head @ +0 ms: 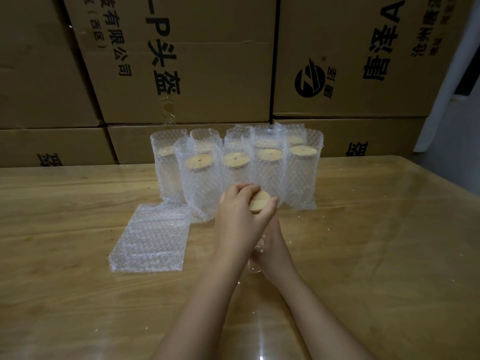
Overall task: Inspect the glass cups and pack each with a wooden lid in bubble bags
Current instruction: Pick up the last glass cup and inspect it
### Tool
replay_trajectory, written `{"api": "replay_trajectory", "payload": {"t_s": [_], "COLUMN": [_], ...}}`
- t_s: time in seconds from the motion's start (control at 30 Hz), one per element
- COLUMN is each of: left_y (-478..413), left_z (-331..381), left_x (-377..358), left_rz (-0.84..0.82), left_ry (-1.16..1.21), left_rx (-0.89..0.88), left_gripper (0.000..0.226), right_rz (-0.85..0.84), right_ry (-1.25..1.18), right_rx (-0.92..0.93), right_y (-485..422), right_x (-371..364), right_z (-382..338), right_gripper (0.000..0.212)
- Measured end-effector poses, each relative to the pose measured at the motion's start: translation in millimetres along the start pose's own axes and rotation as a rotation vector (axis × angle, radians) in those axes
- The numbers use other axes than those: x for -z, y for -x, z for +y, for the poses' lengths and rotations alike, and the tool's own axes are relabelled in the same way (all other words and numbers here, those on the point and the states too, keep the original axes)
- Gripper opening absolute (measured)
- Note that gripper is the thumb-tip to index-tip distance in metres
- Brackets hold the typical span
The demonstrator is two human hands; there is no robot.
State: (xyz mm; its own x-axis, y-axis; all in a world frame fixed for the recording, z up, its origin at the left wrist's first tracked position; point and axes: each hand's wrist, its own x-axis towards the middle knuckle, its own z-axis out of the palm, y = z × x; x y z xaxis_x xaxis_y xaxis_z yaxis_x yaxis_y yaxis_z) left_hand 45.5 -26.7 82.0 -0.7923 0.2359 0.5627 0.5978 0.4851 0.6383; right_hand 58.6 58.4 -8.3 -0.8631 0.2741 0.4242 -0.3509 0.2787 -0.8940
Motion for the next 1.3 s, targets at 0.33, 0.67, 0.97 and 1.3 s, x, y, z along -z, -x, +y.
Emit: {"api": "replay_trajectory", "payload": {"t_s": [0.33, 0.67, 0.97, 1.3], "left_y": [1, 12, 38, 5], "left_z": [-19, -27, -68, -143], "left_x": [-3, -21, -30, 49], "left_rz": [0.079, 0.181, -0.052, -0.276], "left_ry": [0.387, 0.873, 0.737, -0.771], "left_rx": [-0.153, 0.283, 0.478, 0.422], "left_gripper": [0.023, 0.045, 0.055, 0.028], "right_rz": [-0.008, 0.049, 0.105, 0.182], "right_ry": [-0.255, -0.441, -0.527, -0.507], "right_rx": [-0.176, -0.32, -0.398, -0.445], "right_y": [3, 2, 2, -2], "right_x": [4, 2, 1, 6], "right_z": [-7, 2, -3, 5], "right_gripper": [0.065, 0.065, 0.05, 0.031]}}
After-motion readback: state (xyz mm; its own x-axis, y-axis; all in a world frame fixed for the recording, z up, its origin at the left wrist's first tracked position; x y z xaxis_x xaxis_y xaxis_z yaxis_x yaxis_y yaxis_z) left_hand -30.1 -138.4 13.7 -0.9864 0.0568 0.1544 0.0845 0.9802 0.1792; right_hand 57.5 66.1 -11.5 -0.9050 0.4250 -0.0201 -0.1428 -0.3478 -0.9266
